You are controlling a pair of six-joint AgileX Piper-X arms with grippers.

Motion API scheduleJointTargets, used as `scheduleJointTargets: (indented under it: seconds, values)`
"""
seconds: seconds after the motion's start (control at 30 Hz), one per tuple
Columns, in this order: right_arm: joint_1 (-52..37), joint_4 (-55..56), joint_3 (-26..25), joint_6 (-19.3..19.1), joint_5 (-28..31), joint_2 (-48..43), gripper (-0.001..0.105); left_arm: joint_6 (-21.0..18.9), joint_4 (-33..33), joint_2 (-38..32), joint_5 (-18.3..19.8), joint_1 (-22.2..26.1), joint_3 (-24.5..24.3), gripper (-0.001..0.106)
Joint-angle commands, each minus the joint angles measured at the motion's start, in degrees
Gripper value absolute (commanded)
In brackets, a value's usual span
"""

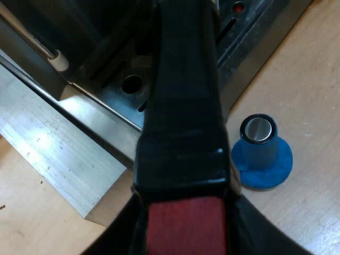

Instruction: Put the handle in the coffee machine

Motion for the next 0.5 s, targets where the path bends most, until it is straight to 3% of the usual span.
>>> scheduleJointTargets:
  seconds: [0.03, 0.5]
  values:
    - [-0.22, 0.06, -0.08, -0.65, 0.54, -0.01, 0.078, -1.06, -2.75, -0.31, 0.96, -0.09, -0.77, 0.000]
    - [-0.22, 0.06, -0.08, -0.65, -4.15, -0.01, 0.078, -1.06, -2.75, -0.31, 0.96, -0.09, -0.77, 0.000]
